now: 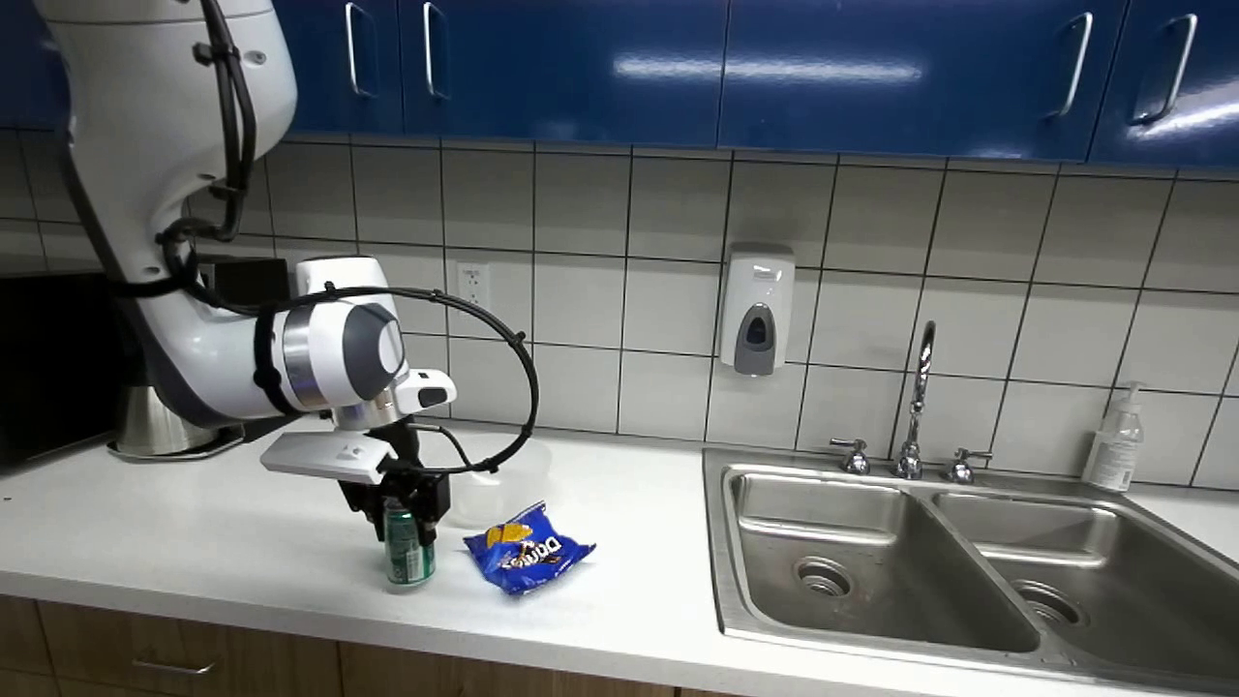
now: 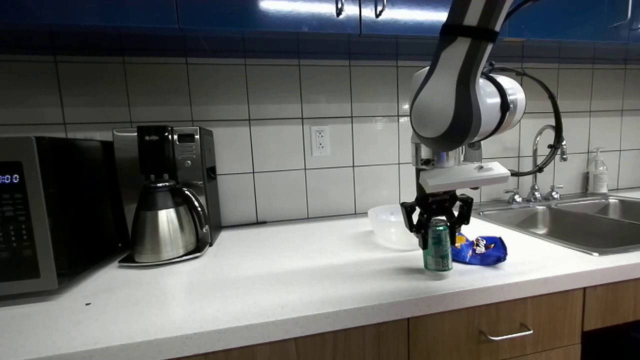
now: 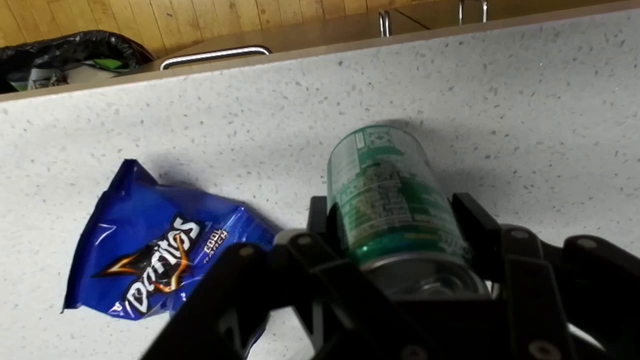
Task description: Pick up the green sprite can and put it on the kitchen counter
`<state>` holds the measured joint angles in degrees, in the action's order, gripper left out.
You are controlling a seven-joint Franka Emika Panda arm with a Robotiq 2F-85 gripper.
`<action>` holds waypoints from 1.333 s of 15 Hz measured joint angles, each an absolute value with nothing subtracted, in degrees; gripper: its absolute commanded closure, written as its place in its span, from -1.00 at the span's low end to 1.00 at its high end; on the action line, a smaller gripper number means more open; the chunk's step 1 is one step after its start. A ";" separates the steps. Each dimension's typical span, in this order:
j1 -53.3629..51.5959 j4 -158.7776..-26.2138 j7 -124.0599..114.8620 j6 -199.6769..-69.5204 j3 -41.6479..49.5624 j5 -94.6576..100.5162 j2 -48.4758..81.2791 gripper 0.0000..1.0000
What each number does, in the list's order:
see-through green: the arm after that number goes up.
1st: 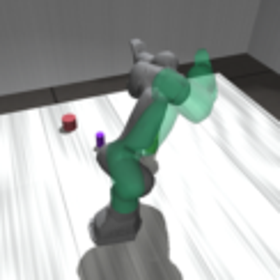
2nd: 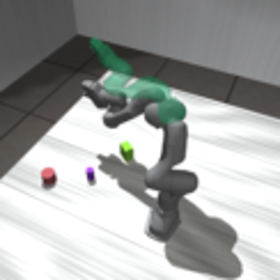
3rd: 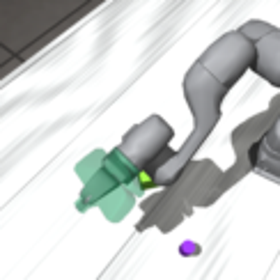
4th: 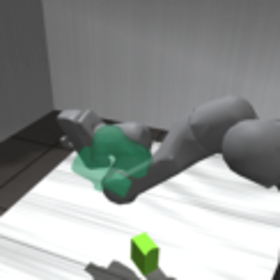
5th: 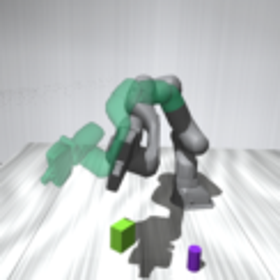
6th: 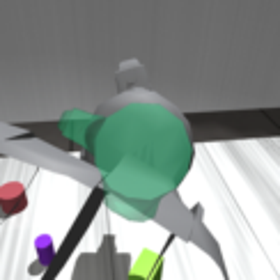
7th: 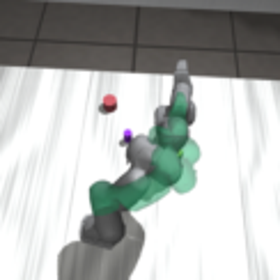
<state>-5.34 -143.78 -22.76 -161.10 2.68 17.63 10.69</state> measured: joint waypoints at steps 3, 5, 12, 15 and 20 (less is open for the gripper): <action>-6.81 -143.07 -23.65 -162.20 4.46 17.82 12.33 0.23; -7.86 -142.69 -24.17 -162.52 5.43 17.82 13.00 0.23; -9.62 -141.99 -24.53 -162.63 6.73 17.76 13.46 -1.00; -9.71 -141.53 -24.49 -162.62 6.68 17.65 13.27 -1.00; -9.71 -140.14 -23.58 -160.10 6.33 17.11 9.74 -1.00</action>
<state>-9.71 -140.14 -23.58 -160.10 6.33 17.11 9.74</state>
